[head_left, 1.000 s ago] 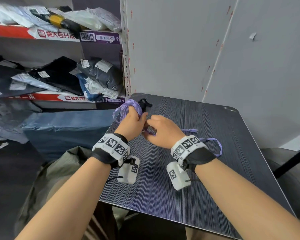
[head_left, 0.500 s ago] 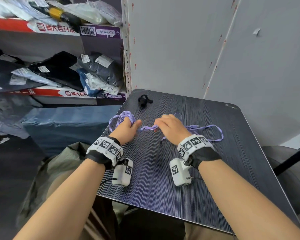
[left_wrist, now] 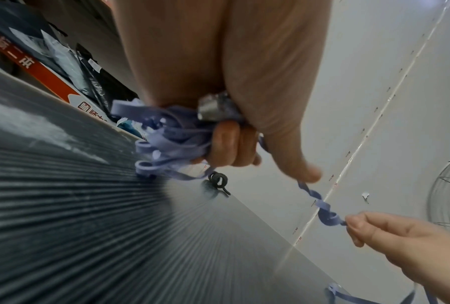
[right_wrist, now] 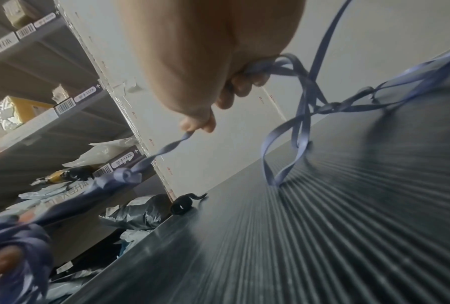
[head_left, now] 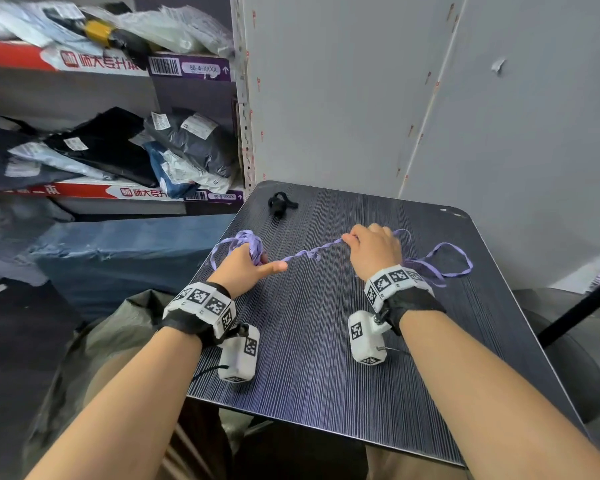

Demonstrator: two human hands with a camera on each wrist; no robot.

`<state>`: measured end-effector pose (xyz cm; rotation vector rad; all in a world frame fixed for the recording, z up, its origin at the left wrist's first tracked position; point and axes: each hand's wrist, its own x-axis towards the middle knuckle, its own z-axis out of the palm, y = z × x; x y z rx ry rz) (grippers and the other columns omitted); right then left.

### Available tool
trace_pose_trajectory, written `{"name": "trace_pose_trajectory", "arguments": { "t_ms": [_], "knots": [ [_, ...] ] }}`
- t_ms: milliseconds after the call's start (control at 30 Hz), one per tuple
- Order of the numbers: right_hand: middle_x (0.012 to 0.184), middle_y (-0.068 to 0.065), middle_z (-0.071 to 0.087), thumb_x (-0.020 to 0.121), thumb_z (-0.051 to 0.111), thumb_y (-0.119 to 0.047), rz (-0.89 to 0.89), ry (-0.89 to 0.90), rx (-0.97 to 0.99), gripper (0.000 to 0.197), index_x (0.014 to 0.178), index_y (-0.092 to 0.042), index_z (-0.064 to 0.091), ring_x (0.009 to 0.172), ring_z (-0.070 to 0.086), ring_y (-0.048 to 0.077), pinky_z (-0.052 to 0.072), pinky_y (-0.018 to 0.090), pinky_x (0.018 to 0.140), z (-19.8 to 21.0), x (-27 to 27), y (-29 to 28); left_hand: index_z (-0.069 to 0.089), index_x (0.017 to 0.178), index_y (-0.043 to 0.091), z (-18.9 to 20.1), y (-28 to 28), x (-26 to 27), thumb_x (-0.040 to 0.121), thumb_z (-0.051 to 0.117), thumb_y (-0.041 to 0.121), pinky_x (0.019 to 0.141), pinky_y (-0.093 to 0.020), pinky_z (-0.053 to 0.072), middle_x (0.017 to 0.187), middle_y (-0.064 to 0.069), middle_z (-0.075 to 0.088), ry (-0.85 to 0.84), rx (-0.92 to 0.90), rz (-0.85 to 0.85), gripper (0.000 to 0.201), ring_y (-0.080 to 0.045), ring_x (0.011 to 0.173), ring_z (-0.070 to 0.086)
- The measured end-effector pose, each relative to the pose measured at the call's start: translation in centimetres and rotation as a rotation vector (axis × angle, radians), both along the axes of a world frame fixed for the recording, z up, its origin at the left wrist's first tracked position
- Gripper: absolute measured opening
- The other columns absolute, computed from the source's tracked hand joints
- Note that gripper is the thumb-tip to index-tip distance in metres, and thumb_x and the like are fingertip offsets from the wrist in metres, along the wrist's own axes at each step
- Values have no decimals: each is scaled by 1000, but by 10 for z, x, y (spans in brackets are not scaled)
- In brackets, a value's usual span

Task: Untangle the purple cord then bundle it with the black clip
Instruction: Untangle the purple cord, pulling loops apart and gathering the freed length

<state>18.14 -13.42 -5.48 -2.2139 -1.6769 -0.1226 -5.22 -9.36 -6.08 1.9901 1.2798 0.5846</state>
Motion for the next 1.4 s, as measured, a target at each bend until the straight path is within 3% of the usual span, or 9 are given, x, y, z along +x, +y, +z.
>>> {"name": "trace_pose_trajectory", "arguments": {
  "t_ms": [233, 367, 467, 633, 733, 867, 1000, 1167, 1400],
  "knots": [
    [107, 11, 59, 99, 38, -29, -51, -157, -98, 28, 112, -18, 60, 106, 49, 31, 37, 40, 90, -2, 22, -6, 47, 58, 12, 12, -3, 6, 90, 61, 26, 43, -21, 22, 48, 3, 30, -95, -30, 138, 38, -12, 43, 26],
    [112, 9, 55, 99, 39, -30, -81, -190, -134, 27, 111, -22, 61, 111, 45, 30, 32, 42, 96, 3, 21, -2, 62, 75, -1, 14, -2, 10, 91, 59, 26, 41, -22, 22, 48, 1, 31, -105, -21, 190, 31, -13, 42, 26],
    [116, 8, 50, 97, 40, -30, -105, -228, -156, 25, 108, -24, 63, 113, 37, 30, 27, 44, 97, 5, 9, 0, 51, 64, 7, 19, 0, 16, 90, 61, 26, 44, -24, 24, 51, 0, 31, -143, -26, 207, 34, -14, 44, 27],
    [134, 4, 43, 90, 49, -16, 108, -165, 71, 37, 125, -25, 54, 127, 30, 27, 19, 43, 105, 14, -13, 5, 35, 59, 12, 29, -1, 27, 90, 61, 25, 45, -25, 22, 50, 0, 28, -117, 1, 149, 43, -15, 44, 25],
    [139, 0, 42, 88, 49, -20, 328, 33, -30, 52, 139, -23, 38, 131, 30, 23, 23, 42, 107, 26, -35, 2, 36, 60, 10, 31, -4, 31, 88, 63, 22, 45, -25, 23, 51, 0, 28, -126, 24, 112, 40, -15, 46, 26],
    [109, 6, 63, 89, 50, -26, 410, 561, -160, 62, 143, -20, 21, 96, 59, 25, 47, 42, 88, 25, -58, 0, 32, 53, 14, 32, -8, 34, 86, 65, 21, 47, -27, 22, 50, 1, 30, -140, 44, 109, 47, -14, 46, 26],
    [78, 10, 63, 91, 49, -20, 379, 770, -52, 56, 142, -20, 24, 57, 49, 11, 41, 26, 58, 24, -68, 5, 38, 53, 12, 34, -10, 32, 87, 62, 16, 48, -26, 25, 51, 0, 35, -135, 38, 123, 41, -13, 47, 30],
    [62, 0, 54, 97, 45, -19, 366, 779, 41, 37, 133, -18, 36, 50, 48, 10, 40, 21, 50, 22, -67, 9, 57, 68, -4, 33, -12, 31, 87, 62, 20, 49, -27, 27, 53, -3, 40, -157, 60, 69, 31, -15, 47, 32],
    [62, -12, 37, 96, 44, -21, 318, 414, 169, 22, 117, -14, 49, 55, 38, 5, 30, 28, 60, 23, -51, 5, 41, 57, 9, 27, -5, 22, 90, 61, 24, 47, -26, 25, 50, -1, 33, -115, 60, 155, 41, -16, 45, 30]
  ]
}}
